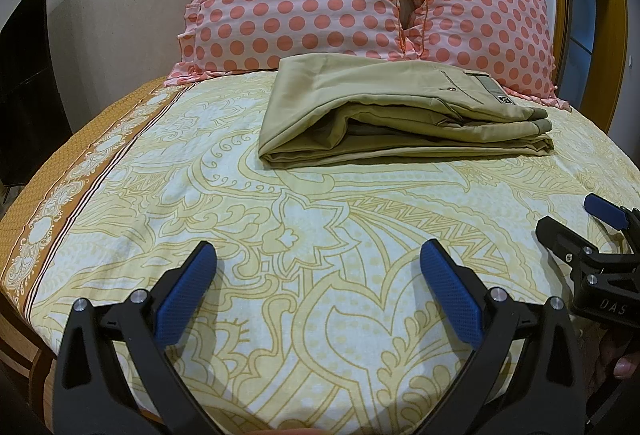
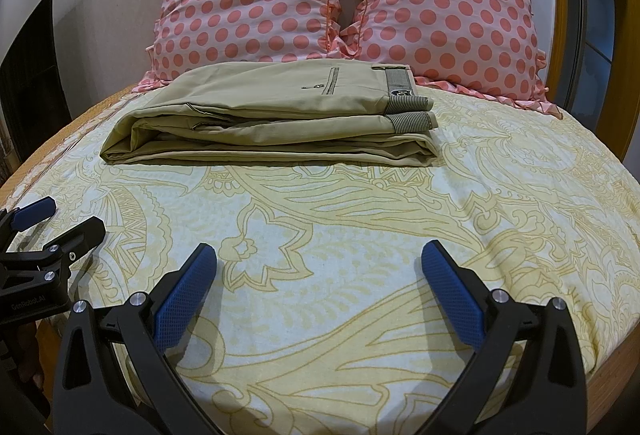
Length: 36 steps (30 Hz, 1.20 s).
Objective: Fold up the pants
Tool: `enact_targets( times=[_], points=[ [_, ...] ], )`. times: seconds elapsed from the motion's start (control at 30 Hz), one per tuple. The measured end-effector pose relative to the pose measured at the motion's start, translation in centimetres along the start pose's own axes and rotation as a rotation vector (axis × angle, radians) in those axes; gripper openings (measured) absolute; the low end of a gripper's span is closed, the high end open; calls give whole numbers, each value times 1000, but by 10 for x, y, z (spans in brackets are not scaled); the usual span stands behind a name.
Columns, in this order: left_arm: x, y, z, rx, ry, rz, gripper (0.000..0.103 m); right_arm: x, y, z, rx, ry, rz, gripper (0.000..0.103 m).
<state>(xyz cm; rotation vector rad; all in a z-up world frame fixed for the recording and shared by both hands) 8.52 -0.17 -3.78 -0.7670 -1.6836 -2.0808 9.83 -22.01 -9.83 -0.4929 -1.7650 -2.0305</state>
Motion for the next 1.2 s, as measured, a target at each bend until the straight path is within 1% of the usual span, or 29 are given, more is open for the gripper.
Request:
enact_targets(
  times=[1.2],
  points=[
    [0,2,0,0,1,-5,101,0,0,0,1,0,-1,102]
  ],
)
Point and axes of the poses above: each gripper's, at about its wrist camera, not at the fingertips, and x roughly against the way its jaws point, z to its left, y to its top, the point moved 7 cm from there along -x, roughly the way its jaws point, and after that the axes turned 9 degrees about -x, right-handed, at the moved point
